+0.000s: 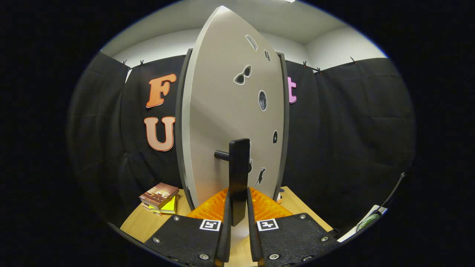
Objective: Open the shoe cabinet door, grab the shoes and put them into the shoe cabinet, then close the shoe cabinet door.
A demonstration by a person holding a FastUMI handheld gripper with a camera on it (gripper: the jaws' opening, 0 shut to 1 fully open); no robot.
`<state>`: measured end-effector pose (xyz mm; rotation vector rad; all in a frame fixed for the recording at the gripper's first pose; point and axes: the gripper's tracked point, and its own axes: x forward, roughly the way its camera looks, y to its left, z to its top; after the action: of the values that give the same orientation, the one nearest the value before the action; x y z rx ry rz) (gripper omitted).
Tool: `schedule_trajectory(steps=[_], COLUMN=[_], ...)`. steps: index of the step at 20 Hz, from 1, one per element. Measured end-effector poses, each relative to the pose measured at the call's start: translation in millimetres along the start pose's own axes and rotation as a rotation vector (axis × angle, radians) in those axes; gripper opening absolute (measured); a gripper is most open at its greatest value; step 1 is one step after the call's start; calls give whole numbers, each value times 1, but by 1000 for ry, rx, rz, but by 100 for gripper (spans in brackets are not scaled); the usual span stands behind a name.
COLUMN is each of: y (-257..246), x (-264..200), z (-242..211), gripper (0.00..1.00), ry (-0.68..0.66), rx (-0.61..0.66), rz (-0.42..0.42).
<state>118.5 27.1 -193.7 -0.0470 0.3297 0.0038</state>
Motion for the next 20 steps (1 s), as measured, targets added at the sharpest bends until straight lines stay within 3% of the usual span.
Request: schedule_trajectory(steps=[4,12,15,19,20], y=[-22,-92,-140,-150,-144], x=[-7,-34,-62,-101,-108], z=[-2,-26,-57,-71,-76], gripper=[17,18,26,39,50], ry=[-10,46,93,100,102], rx=[13,67,101,72,58], rz=[-64,-213,-307,-393,-400])
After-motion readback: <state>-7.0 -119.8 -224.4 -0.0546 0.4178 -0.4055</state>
